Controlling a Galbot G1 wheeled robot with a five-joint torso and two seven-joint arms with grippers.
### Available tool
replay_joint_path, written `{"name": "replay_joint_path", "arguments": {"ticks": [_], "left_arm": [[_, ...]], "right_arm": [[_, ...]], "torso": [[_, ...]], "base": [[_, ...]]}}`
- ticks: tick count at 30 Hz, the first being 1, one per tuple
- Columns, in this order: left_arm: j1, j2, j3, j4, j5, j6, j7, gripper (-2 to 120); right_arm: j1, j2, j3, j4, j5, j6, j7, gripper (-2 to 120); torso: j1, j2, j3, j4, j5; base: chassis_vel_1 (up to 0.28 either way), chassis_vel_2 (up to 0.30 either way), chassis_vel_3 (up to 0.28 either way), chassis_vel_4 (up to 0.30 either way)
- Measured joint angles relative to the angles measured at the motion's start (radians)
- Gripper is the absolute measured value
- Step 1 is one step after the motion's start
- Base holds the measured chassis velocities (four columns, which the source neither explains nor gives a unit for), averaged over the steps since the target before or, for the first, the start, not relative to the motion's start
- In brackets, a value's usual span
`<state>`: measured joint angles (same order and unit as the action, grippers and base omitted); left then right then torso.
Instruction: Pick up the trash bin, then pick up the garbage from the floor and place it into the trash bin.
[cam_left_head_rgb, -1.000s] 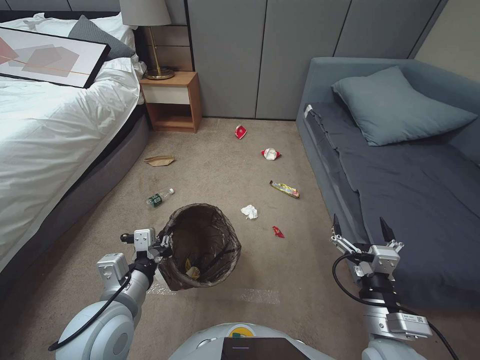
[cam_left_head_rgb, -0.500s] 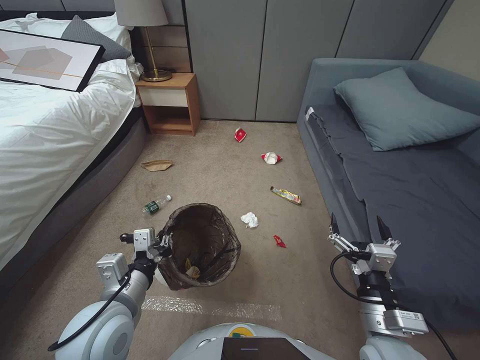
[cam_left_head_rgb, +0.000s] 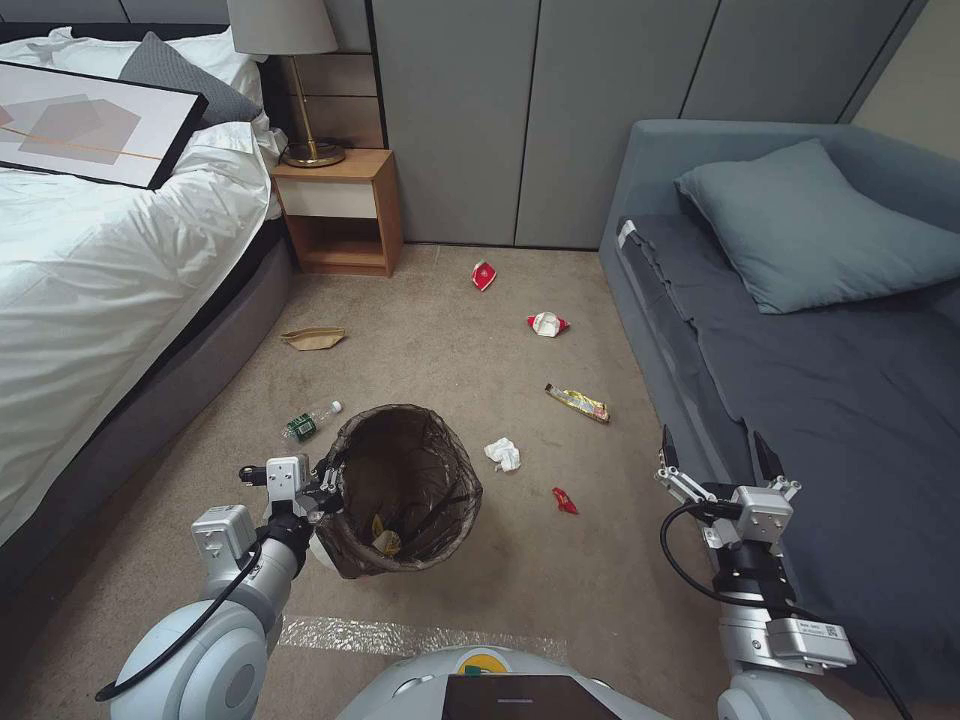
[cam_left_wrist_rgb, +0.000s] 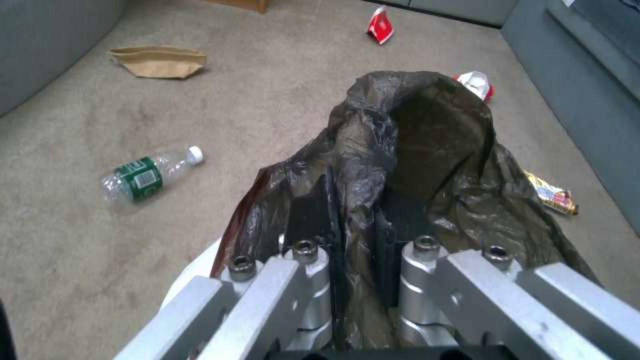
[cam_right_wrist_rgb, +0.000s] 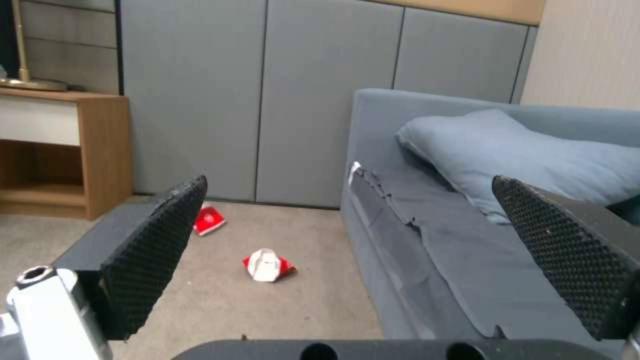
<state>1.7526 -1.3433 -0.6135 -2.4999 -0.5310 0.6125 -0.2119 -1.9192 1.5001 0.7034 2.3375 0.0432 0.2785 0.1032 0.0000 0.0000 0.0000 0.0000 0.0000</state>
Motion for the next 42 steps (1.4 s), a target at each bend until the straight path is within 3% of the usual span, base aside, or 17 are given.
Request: {"name": "replay_joint_path", "arguments": {"ticks": [42], "left_arm": [[0.004, 0.0, -0.005, 0.0, 0.001, -0.004, 0.001, 8]], "right_arm": [[0.007, -0.006, 0.014, -0.01, 0.019, -0.013, -0.031, 100]], "torso": [[0.0, 0.0, 0.0, 0.0, 0.0001]], "base": [[-0.061, 0.063, 0.063, -0.064]]}}
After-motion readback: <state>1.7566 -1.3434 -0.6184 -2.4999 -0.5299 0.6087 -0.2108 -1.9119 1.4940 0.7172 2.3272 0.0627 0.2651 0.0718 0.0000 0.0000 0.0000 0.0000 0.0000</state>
